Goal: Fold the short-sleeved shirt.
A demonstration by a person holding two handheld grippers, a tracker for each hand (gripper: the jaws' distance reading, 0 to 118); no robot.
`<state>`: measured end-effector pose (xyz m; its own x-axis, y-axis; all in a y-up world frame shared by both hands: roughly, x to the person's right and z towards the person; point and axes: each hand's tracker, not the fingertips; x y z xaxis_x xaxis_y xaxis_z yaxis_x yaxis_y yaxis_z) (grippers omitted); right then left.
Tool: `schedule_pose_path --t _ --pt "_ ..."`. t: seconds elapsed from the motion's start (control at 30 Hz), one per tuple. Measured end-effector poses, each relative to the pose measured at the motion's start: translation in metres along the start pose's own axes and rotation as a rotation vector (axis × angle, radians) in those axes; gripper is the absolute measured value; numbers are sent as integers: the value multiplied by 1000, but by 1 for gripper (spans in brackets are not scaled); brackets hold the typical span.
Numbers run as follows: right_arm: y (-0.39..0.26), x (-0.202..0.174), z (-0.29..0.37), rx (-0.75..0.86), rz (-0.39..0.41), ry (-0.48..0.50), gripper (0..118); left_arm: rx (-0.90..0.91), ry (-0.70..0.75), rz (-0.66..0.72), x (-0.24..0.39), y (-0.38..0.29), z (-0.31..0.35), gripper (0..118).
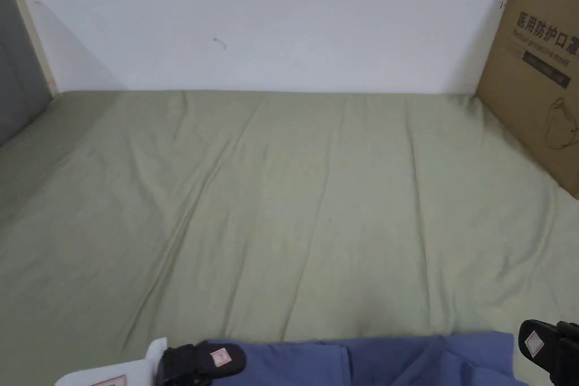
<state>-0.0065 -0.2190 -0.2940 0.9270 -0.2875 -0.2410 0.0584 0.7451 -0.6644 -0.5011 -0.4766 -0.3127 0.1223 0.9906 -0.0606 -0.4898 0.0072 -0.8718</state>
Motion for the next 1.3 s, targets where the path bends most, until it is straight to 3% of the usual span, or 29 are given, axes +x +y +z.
schedule_pose_path --t 0.03,0.07,0.1,0.13,0.17,0.2,0.23,0.27,0.37,0.43,0.5,0.57,0.63,0.77,0.8,0.83,0.87,0.9,0.93,0.97,1.07,1.2,1.23,1.3 --pt "0 -1 -1 -4 -2 5 0 -4 31 -40 3 -1 0 74" --pt "0 -2 -2 -9 -4 12 0 11 102 -82 6 -3 1 11" --pt "0 -3 -3 -13 -6 19 0 22 253 -104 0 -5 5 6" --pt "0 -4 -4 -15 -6 22 0 27 411 -100 -7 -7 7 6" --pt "0 -5 -6 -19 -4 25 0 46 337 -39 -15 -13 16 7" --pt "0 -5 -7 -25 0 27 0 101 166 4 -2 -9 21 7" --pt "1 -6 -8 -28 1 28 0 105 245 -35 14 -12 19 7" --pt "2 -6 -9 -31 3 33 0 108 418 -163 31 -17 21 7" --pt "3 -4 -8 -20 -7 60 0 158 500 -248 81 -34 37 7" --pt "3 -1 -10 -20 -11 74 0 198 720 -324 124 -47 46 7" --pt "2 2 -12 -25 -15 82 0 213 1123 -468 166 -62 43 7" --pt "-2 6 -13 -30 -24 97 0 216 1264 -568 191 -71 35 7" --pt "-6 9 -13 -39 -41 108 0 232 1142 -523 208 -75 22 7" --pt "-10 19 -9 -55 -65 117 0 141 740 -413 226 -67 -43 9" --pt "-9 23 -6 -56 -69 122 0 104 671 -391 228 -66 -70 16" --pt "-9 25 -4 -56 -71 125 0 95 631 -369 233 -68 -89 37" --pt "-7 27 -1 -56 -71 123 0 67 558 -374 238 -71 -109 77" --pt "-6 29 3 -53 -66 116 0 6 464 -385 245 -73 -127 101" --pt "-4 31 6 -49 -62 109 0 -43 416 -399 255 -76 -138 114" --pt "-2 34 10 -38 -61 101 0 -55 386 -429 265 -80 -147 117" --pt "2 45 19 -1 -71 81 0 -14 462 -565 285 -85 -144 116" --pt "3 60 21 16 -108 68 0 15 622 -639 275 -81 -130 112" --pt "3 62 22 18 -112 65 0 7 660 -649 269 -80 -129 102" --pt "1 66 23 22 -115 56 0 -5 708 -742 249 -86 -133 27"
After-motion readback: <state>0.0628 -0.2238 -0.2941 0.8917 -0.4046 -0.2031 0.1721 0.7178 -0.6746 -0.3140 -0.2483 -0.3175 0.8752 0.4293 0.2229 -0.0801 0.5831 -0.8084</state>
